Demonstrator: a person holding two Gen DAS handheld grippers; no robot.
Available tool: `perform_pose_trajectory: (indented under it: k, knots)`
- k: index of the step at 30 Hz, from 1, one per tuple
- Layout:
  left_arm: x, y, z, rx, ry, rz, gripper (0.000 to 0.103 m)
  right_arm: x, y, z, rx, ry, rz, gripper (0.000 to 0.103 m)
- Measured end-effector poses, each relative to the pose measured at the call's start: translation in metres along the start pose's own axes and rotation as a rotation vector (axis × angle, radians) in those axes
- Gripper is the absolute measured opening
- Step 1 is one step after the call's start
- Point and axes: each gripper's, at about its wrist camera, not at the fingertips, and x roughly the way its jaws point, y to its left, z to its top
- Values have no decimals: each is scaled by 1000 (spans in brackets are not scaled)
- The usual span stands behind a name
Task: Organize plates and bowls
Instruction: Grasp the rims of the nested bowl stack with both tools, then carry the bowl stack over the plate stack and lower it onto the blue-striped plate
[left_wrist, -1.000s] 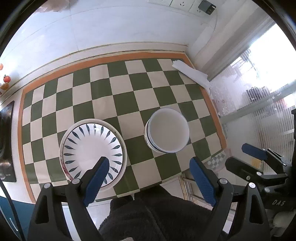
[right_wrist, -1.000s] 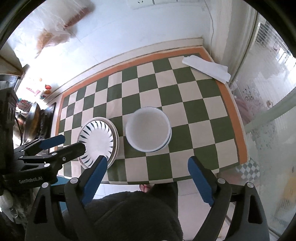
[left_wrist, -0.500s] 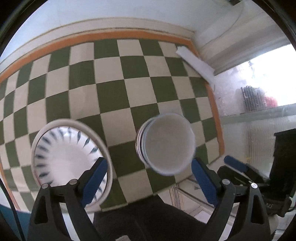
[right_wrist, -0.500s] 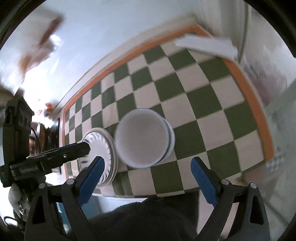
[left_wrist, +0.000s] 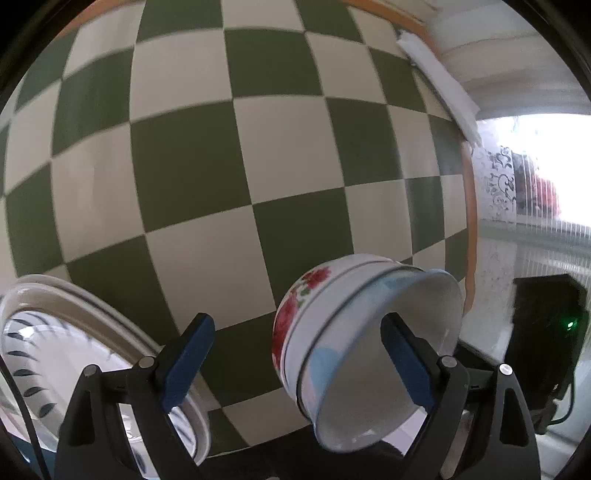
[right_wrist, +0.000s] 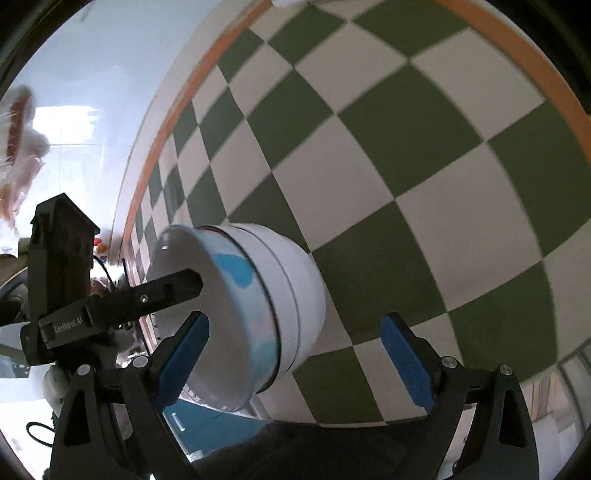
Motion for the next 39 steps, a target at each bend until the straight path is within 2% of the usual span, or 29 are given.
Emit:
perform_pose_trajectory:
  k: [4, 6, 7, 8, 9, 11, 12, 22, 33, 39]
  knots:
    - [10, 4, 3, -7, 30, -39, 85, 22, -9, 3, 30, 41, 40, 90]
    - [16, 3, 4, 1, 55, -62, 69, 32, -12, 5, 44, 65, 69, 84]
    - [20, 3, 4, 4, 69, -73, 65, 35, -13, 6, 46, 72, 67, 78]
    - [23, 3, 5, 6, 80, -77, 58, 40, -13, 6, 43, 83, 66, 75]
    - [26, 3, 5, 4, 91, -102, 56, 41, -11, 7, 35, 76, 80, 70]
    - [24, 3, 5, -7, 81, -107, 56, 47, -11, 10, 41, 105, 112, 52]
    - [23, 3, 5, -9, 77, -108, 55, 52, -12, 11, 50, 122, 116, 52]
    - [16, 11, -4, -37, 32, -117, 54, 53, 3, 10, -22, 84, 104, 51]
    - [-5, 10, -13, -85, -34, -121, 54, 33, 20, 22, -127, 111, 96, 51]
    - [-26, 18, -22, -125, -82, -132, 54, 41, 55, 37, -191, 141, 91, 50]
